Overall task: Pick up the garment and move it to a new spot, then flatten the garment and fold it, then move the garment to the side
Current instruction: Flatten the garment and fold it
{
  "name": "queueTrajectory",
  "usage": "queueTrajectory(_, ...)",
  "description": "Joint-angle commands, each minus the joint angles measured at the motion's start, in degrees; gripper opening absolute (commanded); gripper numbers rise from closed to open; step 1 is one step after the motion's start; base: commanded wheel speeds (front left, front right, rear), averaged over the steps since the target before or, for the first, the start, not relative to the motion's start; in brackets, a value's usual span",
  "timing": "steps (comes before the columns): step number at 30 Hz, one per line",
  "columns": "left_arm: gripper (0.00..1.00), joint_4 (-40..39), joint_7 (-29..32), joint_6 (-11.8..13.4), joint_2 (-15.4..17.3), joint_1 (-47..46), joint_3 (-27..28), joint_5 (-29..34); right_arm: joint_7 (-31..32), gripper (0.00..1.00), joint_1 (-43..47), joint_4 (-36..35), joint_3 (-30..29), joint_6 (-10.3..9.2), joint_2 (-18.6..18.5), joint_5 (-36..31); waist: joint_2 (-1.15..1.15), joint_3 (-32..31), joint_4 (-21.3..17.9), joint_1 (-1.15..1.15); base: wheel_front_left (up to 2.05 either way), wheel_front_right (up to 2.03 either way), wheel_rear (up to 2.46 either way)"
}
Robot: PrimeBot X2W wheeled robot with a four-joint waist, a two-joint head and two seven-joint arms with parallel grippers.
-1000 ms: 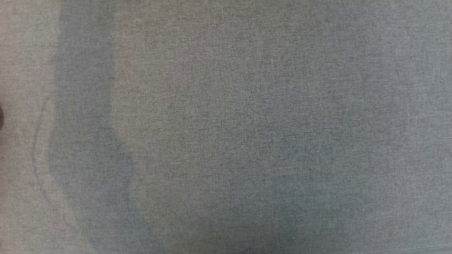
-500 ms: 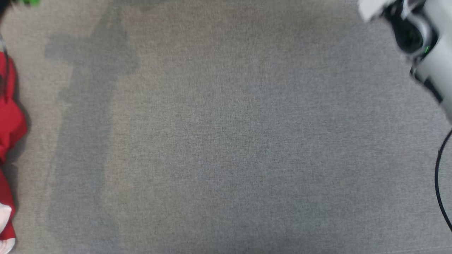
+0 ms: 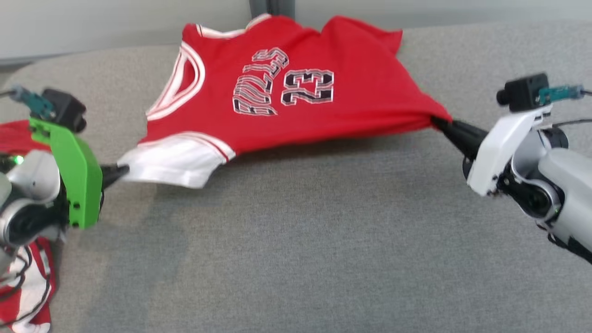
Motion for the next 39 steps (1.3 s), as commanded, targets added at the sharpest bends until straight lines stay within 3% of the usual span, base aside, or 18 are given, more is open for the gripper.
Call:
queueTrajectory(1,0.00,-2.8,1.9,0.9,2.0,2.2,-0.5,-1.4,1.2,0.00,1.9,-1.2,0.8,0.03,-1.6,1.0,0.00,-4.6,-0.3,0.01,0.00,0.00,0.00)
queueTrajectory(6,0.00,-15.9,9.1,4.4,9.0,7.5,-2.6,-6.6,6.7,0.00,6.4,-5.9,3.2,0.03,-6.5,4.6,0.00,-7.0,-0.7,0.01,0.00,0.00,0.00)
queueTrajectory(11,0.00,-26.7,11.7,8.0,14.3,12.0,-3.8,-10.6,12.3,0.00,10.3,-10.6,4.7,0.02,-12.2,8.0,0.00,-8.0,-1.1,0.01,0.00,0.00,0.00)
queueTrajectory(19,0.00,-36.0,12.4,11.4,18.9,15.2,-4.3,-13.8,18.6,0.00,14.6,-16.5,5.5,0.02,-19.1,12.2,0.00,-7.1,-1.6,0.01,0.00,0.00,0.00)
queueTrajectory(27,0.00,-37.1,12.6,12.0,19.6,14.5,-3.5,-15.0,19.2,0.00,13.7,-20.1,4.3,0.02,-20.5,12.3,0.00,-4.9,-2.1,0.01,0.00,0.00,0.00)
queueTrajectory(39,0.00,-28.8,16.5,10.7,14.3,8.0,-1.7,-14.1,22.7,0.00,8.4,-17.3,1.7,0.02,-16.9,11.4,0.00,-1.7,-2.8,0.01,0.00,0.00,0.00)
